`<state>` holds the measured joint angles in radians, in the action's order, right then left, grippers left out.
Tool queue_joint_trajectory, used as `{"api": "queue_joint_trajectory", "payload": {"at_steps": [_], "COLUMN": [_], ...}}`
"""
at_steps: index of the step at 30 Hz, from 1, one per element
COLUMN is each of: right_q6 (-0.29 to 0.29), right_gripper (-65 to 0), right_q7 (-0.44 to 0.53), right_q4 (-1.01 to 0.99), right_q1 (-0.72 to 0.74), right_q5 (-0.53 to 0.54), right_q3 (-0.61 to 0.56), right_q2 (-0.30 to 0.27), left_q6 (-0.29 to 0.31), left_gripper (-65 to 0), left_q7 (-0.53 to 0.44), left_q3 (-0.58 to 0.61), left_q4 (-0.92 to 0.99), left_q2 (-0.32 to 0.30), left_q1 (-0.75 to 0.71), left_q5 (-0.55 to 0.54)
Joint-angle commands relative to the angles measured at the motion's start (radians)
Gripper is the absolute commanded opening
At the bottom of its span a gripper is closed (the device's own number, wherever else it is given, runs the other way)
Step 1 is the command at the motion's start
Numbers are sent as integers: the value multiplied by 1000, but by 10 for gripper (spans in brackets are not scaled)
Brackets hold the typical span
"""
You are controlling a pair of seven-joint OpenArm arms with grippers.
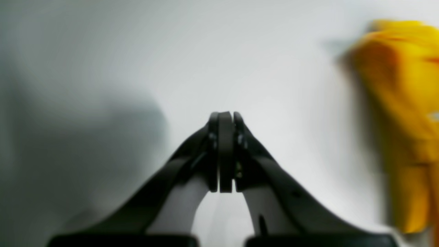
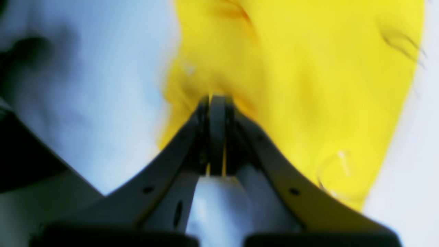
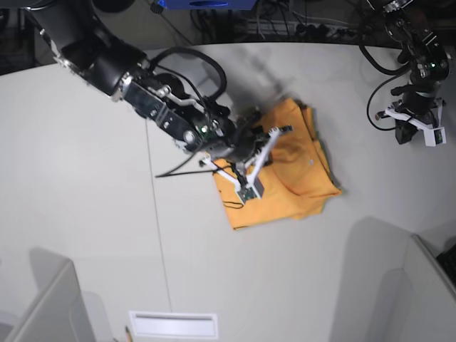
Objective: Fold the T-shirt properly
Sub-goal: 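Open the right gripper and pat the folded stack flat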
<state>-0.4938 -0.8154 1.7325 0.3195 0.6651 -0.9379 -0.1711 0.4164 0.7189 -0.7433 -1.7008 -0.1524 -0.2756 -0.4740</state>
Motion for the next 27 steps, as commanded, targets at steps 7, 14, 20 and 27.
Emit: {"api": "queue_joint_trajectory", "payload": {"at_steps": [7, 14, 20, 27], "right_q6": [13, 13, 13, 10], "right_gripper": [-650, -405, -308, -321], "right_q7": [-40, -35, 14, 89], "right_q4": [225, 189, 30, -104], "right_q1": [-170, -173, -167, -136], "right_q5": [-249, -377, -462, -474], "right_q3": [-63, -261, -267, -290], "right_q2": [-29, 43, 134, 138], "left_q6": [-3, -3, -3, -3], "left_gripper": [-650, -650, -650, -650], "left_q7": [-17, -17, -17, -17], "left_q3": [-91, -203, -266, -264], "left_q4": [2, 3, 6, 6], "left_q2": [-20, -92, -91, -88], "left_q1": [-15, -90, -139, -146], "left_q5": [-50, -50, -48, -50]}}
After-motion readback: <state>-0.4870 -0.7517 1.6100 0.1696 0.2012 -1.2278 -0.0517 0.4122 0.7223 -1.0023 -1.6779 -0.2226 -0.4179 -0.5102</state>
